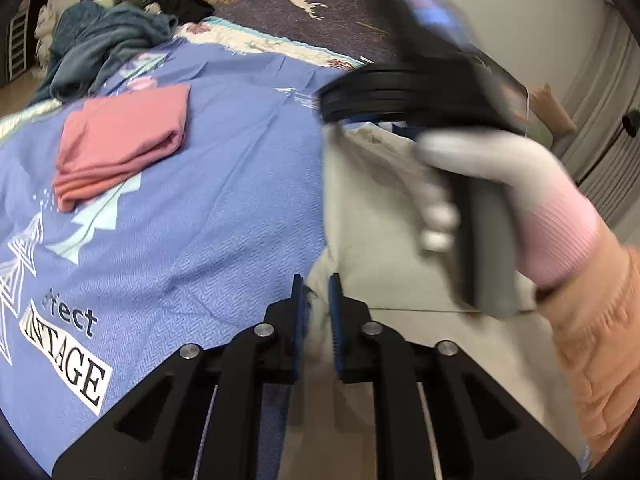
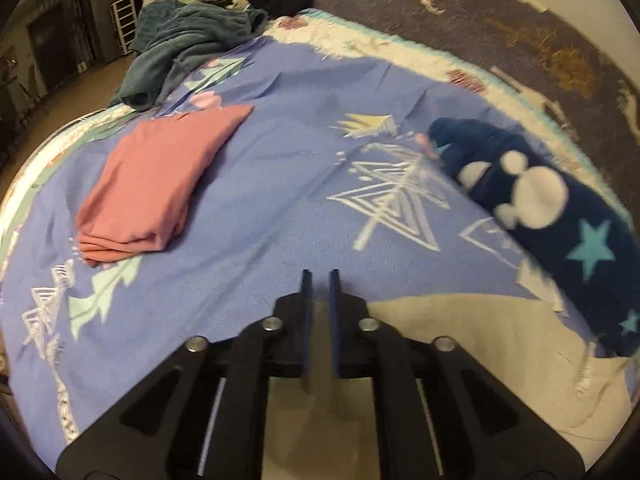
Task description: Fold small clothes
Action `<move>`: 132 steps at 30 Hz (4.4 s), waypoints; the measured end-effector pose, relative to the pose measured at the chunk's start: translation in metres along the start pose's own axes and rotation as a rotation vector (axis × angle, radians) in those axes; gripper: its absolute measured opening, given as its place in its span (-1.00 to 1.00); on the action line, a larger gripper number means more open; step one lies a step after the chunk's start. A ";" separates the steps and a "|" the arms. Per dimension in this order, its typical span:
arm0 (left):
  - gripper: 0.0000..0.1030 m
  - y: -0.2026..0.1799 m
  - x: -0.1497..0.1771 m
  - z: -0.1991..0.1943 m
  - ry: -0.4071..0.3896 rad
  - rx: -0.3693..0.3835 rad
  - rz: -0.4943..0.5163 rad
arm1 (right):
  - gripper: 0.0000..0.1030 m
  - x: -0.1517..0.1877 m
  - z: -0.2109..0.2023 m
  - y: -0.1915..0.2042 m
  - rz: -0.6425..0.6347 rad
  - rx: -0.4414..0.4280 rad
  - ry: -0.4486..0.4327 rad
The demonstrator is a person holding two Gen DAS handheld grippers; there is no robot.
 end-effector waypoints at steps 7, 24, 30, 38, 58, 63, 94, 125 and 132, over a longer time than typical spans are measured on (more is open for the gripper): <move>-0.66 0.007 -0.008 -0.025 -0.058 0.067 -0.065 | -0.40 0.054 -0.127 -0.069 0.111 -0.135 -0.090; 0.14 -0.078 -0.011 0.035 0.073 0.022 0.256 | -0.36 0.217 -0.183 -0.245 0.552 -0.164 -0.021; 0.42 -0.091 -0.013 0.041 0.099 -0.063 0.370 | -0.16 0.258 -0.249 -0.377 0.866 -0.103 -0.180; 0.42 -0.119 -0.044 0.042 0.012 0.022 0.245 | -0.01 0.423 -0.339 -0.599 1.588 0.094 -0.401; 0.56 -0.150 -0.033 0.082 0.088 -0.061 0.364 | -0.88 0.390 -0.330 -0.653 1.780 0.025 -0.596; 0.56 -0.149 -0.034 0.081 0.078 -0.045 0.351 | -0.88 0.250 -0.336 -0.559 1.410 -0.158 -0.619; 0.57 -0.133 -0.047 0.057 0.035 0.677 -0.060 | -0.18 0.186 -0.155 -0.158 0.291 -0.171 -0.043; 0.51 -0.136 -0.051 0.046 0.066 0.499 0.057 | -0.14 0.209 -0.167 -0.129 0.166 -0.312 -0.009; 0.51 -0.095 -0.038 -0.010 -0.030 0.413 0.114 | 0.12 0.197 -0.143 -0.179 0.757 -0.646 0.177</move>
Point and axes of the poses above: each gripper's, at about its wrist camera, not at the fingertips, and z roughly the way its jaws point, y to its left, x to its underside, the point moved 7 cm from there along z, roughly the way its jaws point, and after that the axes turned 14 degrees about z, right-handed, at the moved point
